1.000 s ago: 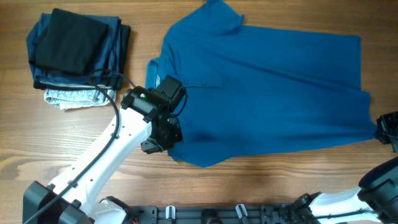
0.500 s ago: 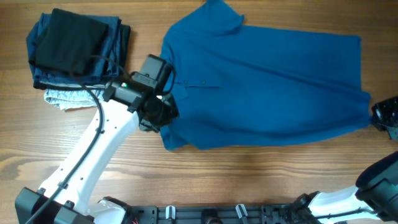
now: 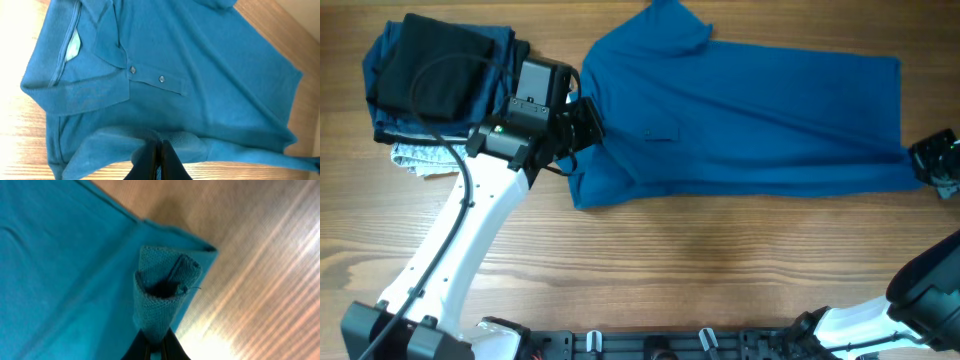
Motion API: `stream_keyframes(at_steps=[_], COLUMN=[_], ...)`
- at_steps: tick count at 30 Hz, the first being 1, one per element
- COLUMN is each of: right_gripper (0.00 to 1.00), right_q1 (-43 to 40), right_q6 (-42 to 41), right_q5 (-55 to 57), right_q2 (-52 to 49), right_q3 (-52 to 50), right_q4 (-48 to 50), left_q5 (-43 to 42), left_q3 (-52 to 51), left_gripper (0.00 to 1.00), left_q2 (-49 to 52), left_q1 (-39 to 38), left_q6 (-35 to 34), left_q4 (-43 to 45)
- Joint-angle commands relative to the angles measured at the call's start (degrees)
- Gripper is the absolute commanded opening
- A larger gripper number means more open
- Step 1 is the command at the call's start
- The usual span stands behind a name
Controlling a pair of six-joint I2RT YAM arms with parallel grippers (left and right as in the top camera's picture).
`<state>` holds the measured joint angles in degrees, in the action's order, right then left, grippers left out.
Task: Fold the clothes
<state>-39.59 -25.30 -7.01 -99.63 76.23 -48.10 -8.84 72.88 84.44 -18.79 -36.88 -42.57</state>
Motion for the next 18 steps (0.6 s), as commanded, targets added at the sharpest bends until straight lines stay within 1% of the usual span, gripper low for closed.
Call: stream_keyframes(at_steps=[1,4,6,8,12,14,18], right_gripper=[0.04,0.04,0.04,0.04,0.04,0.04,0.04], right_q1=[1.27,1.92,2.32,3.23,4.07,4.13,4.17], right_q6=[-0.24,-0.33,-0.26,-0.17,-0.13,-0.15,0.39], right_q5=[1.62,1.62,1.62,2.19,2.69,2.69,2.69], right_q2=[-0.96,-2.19,-3.15,-4.59,-6.73,-7.06,-7.82], right_q3=[-0.11,-0.11,-0.13,-0.13,-0.13,-0.13,-0.13], right_q4=[3.37,6.01,7.5,9.66,14.56,15.47,17.25], left_q5=[1.46,1.99,3.67,4.0,4.07,4.11,7.06], left_q3=[0.85,0.85,0.85,0.85,0.85,0.85,0.85], left_gripper=[0.04,0.04,0.04,0.04,0.04,0.04,0.04], left_q2=[4.46,6.97,8.04,8.94,10.38,11.15,12.31], left_q1=[0.26,0.26,0.26,0.26,0.26,0.26,0.26], left_q6=[5.88,8.31,8.52,11.1,14.27,14.27,14.25], left_q4=[1.66,5.22,7.67,10.64,12.83,13.07,15.3])
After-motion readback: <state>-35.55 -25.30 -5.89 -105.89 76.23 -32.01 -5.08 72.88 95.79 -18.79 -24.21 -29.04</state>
